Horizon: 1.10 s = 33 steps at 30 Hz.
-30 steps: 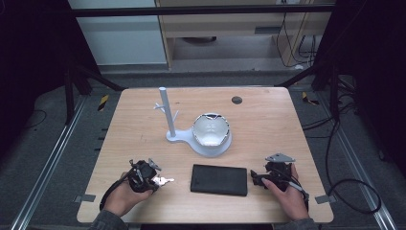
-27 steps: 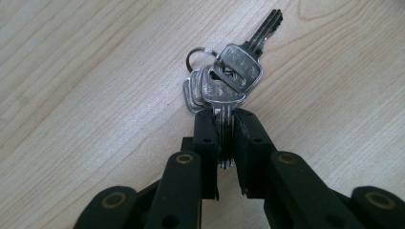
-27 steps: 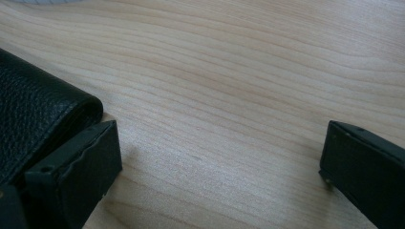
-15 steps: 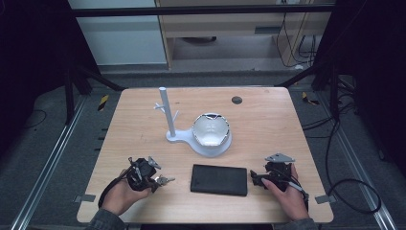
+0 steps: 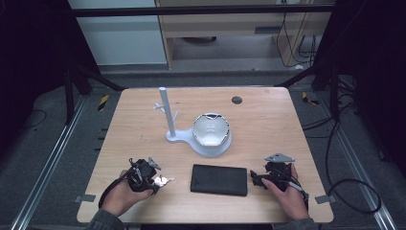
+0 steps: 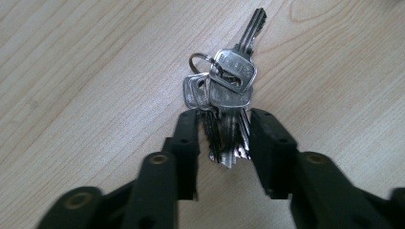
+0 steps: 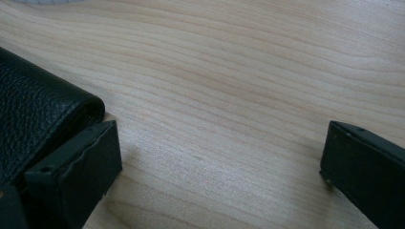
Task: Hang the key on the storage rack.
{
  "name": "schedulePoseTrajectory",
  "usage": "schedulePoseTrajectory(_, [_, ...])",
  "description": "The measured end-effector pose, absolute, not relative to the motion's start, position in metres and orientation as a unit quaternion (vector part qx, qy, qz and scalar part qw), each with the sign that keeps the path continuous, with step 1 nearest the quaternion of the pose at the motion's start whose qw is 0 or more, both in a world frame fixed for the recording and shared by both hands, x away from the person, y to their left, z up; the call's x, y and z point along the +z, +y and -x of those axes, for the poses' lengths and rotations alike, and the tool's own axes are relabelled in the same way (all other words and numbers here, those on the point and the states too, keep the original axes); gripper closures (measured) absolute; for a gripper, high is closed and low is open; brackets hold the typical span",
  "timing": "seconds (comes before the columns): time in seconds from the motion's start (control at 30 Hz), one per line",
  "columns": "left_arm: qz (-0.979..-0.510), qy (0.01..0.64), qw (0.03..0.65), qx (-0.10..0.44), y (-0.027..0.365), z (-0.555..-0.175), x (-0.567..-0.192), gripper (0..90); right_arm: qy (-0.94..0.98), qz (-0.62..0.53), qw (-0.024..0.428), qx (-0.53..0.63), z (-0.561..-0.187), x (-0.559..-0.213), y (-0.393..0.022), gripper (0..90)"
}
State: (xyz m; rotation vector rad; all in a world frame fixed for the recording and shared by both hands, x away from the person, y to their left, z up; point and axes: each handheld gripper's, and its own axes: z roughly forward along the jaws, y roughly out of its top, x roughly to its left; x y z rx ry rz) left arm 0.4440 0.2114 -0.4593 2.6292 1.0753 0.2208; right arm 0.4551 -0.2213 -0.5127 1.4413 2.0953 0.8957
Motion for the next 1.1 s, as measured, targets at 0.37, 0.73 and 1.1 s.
schedulePoseTrajectory(0.37, [-0.904, 0.389, 0.164, 0.069, 0.2069, -0.4408, -0.4676, 51.4, 0.759, -0.52, 0.222, 0.323, -0.455, -0.5129, -0.2209, 0.3])
schedulePoseTrajectory(0.73, [-0.911, 0.377, 0.154, 0.073, 0.2087, -0.4408, -0.4679, 79.9, 0.759, -0.52, 0.223, 0.323, -0.4549, -0.513, -0.2202, 0.4])
schedulePoseTrajectory(1.1, [-0.929, 0.341, 0.124, 0.079, 0.2043, -0.4417, -0.4603, 83.6, 0.76, -0.519, 0.221, 0.325, -0.4549, -0.5129, -0.2199, 0.3])
